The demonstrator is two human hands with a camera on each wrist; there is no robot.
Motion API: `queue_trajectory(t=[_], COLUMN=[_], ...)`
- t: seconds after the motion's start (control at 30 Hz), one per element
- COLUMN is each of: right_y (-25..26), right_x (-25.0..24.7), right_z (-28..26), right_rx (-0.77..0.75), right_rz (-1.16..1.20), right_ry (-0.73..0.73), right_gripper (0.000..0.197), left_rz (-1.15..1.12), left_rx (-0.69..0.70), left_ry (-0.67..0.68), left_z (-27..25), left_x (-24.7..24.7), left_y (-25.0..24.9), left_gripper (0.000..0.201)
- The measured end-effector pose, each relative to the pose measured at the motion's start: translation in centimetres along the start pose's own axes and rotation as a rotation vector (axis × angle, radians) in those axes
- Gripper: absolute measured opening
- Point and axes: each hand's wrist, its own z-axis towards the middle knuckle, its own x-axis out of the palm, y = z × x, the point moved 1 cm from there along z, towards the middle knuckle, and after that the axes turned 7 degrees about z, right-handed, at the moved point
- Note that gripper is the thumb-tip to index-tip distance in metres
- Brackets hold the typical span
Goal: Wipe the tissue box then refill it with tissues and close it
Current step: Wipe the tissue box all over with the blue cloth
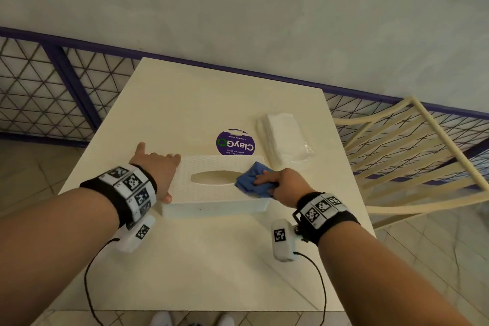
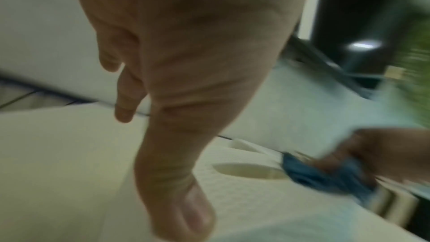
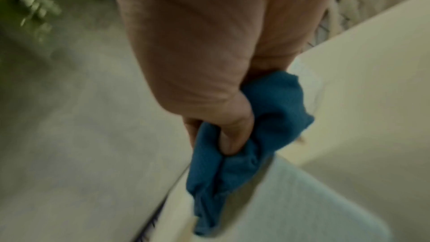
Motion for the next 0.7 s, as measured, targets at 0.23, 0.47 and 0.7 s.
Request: queue_trajectory(t=[0.23, 0.47, 0.7], right_y=[-1.9, -2.9, 2.2], right_x=[-0.5, 0.7, -0.7], right_z=[-3.4, -5.8, -5.7], right_rx=[0.165, 0.227, 0.003], right_rz=[0.564, 0.884, 0.904], right_ry=[-0.507, -0.634, -0.579], right_gripper=[0.029, 0.025, 0.028], left_rz=[-0.077, -0.277, -0.904], left_rx=[0.333, 0.202, 0.140], left_ry=[-0.114, 0.024, -0.106], left_z=[0.1, 0.5, -0.2], left_x=[1.3, -0.3, -3.6], left_y=[-5.0, -5.8, -5.7], left_gripper=[0.048, 0.033, 0.025])
